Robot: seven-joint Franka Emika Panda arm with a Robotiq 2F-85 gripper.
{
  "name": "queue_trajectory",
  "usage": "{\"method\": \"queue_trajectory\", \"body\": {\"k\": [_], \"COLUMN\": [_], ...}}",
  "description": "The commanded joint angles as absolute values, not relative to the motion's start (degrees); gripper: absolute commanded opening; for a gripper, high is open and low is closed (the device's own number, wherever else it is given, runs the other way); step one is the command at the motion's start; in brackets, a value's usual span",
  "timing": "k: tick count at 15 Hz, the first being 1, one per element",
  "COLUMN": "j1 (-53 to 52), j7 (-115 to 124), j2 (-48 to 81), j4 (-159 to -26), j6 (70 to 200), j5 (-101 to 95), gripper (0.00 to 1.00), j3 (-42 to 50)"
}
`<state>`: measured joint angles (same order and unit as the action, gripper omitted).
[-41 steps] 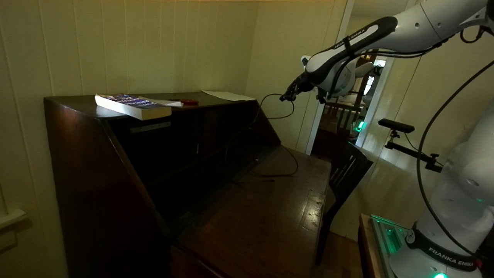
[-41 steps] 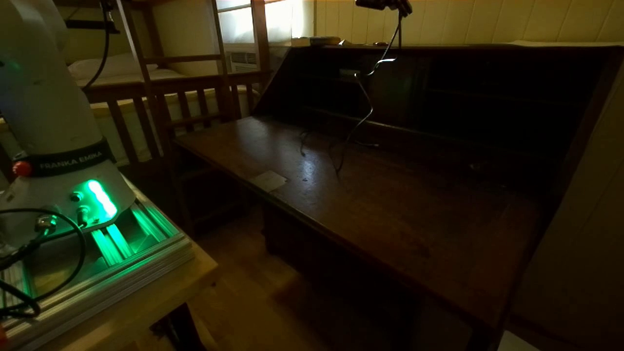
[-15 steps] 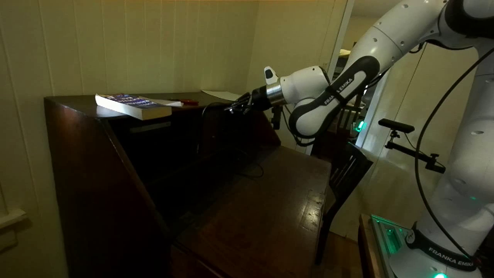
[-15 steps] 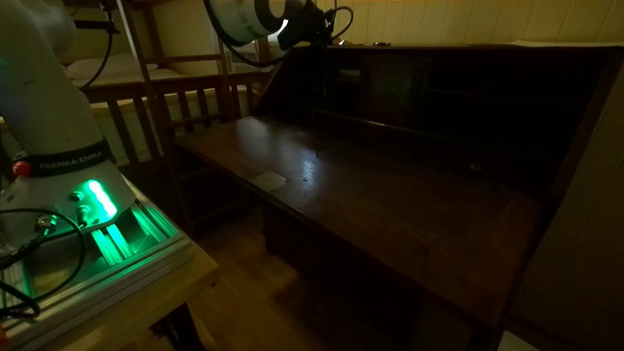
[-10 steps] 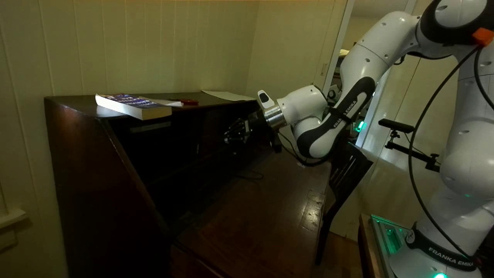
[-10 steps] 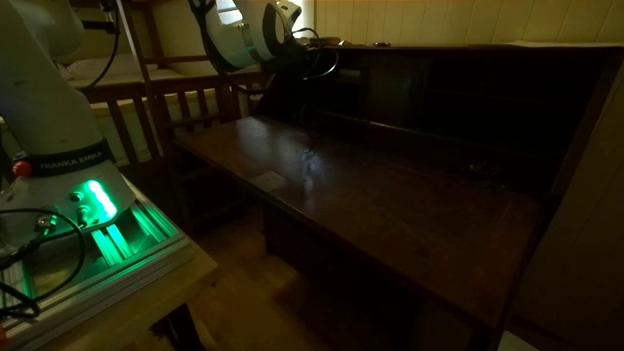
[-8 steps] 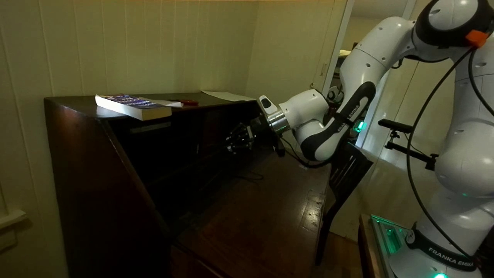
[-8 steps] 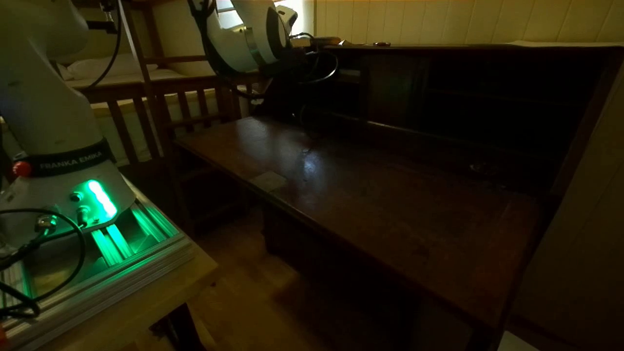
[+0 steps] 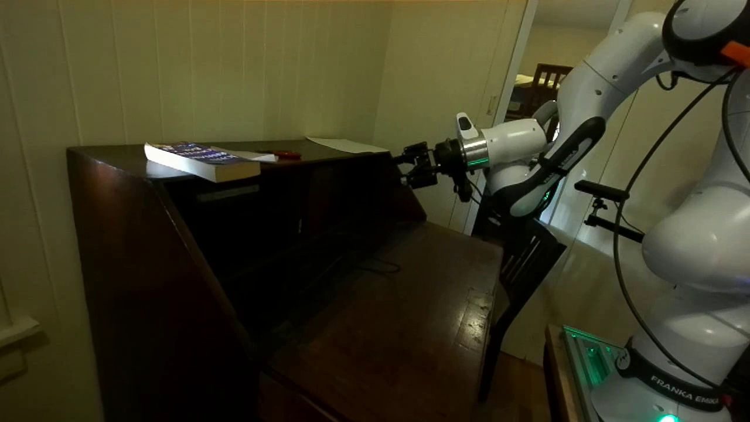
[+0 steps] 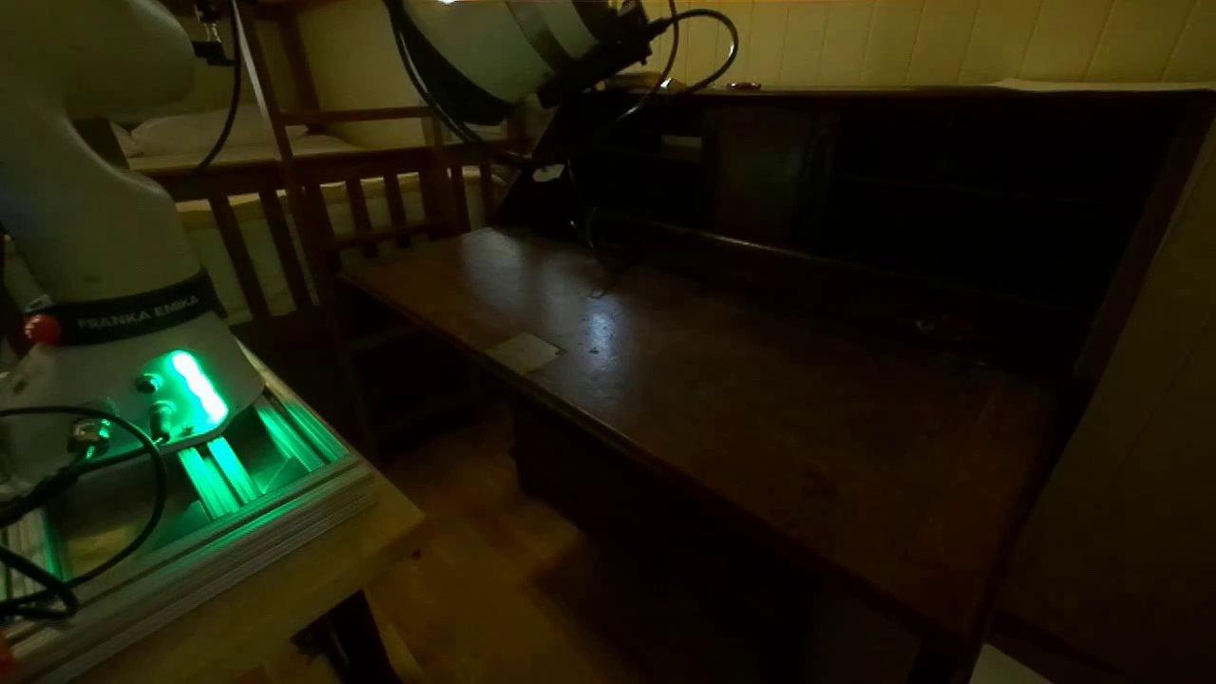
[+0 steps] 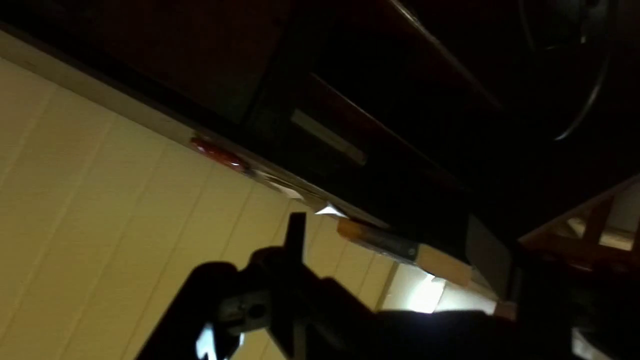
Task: Move the black cable to the right.
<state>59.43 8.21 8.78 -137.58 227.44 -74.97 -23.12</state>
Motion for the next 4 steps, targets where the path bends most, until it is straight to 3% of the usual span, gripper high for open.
{"method": "queue_trajectory", "body": {"k": [1,2,4], "j1": [52.24,48.72,46.89], "j7": [17.0,12.37,14.23], "j2": [4.93,6.55,5.76], "j4": [-135.51,-136.62,-136.01], "j6": [227.2,228.31,228.12], "j5": [-76.04,-74.63,-74.64], "gripper": [1.0,0.95,1.0], "j3": [-9.52,-7.47,-3.47]}}
